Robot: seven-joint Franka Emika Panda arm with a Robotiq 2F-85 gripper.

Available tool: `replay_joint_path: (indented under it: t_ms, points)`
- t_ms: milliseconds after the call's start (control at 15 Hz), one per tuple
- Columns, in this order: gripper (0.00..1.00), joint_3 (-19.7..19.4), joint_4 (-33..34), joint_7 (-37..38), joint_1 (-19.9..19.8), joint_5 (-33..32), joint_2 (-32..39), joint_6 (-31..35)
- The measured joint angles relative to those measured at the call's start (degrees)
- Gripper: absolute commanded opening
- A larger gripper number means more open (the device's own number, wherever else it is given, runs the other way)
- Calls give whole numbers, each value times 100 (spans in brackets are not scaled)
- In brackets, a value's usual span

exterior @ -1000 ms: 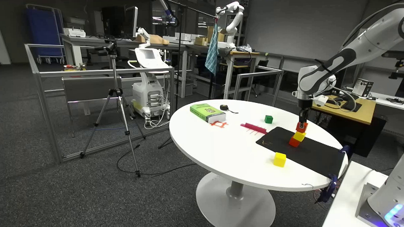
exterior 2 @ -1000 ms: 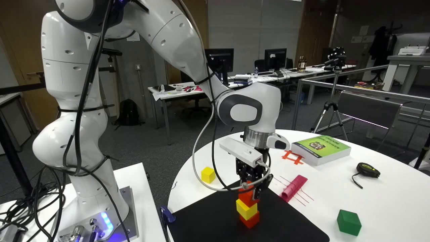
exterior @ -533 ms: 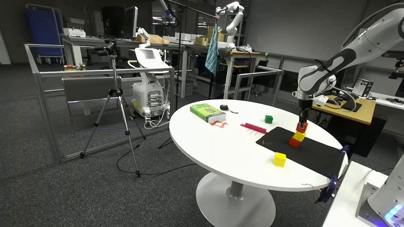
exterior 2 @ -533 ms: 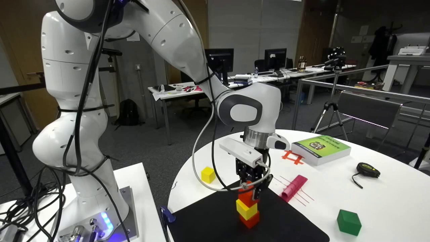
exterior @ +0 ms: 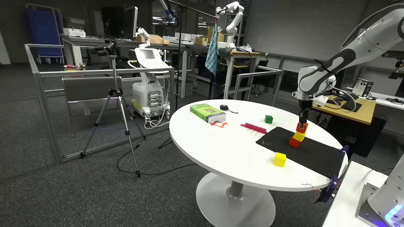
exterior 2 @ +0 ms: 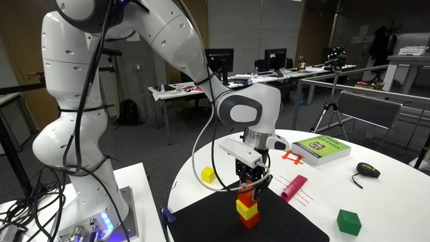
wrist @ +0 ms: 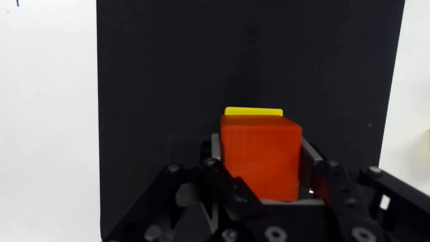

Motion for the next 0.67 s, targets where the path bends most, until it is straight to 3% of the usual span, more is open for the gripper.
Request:
replay_joint_path:
  t_ms: [400,467,533,667]
  points:
    - [30,10,-1,30,3,0,22,0]
    - [80,12,-1,39,3,0,22,0]
    - [82,13,-1,48,3,0,22,0]
    - [97,14,-2,72,4,0,22,0]
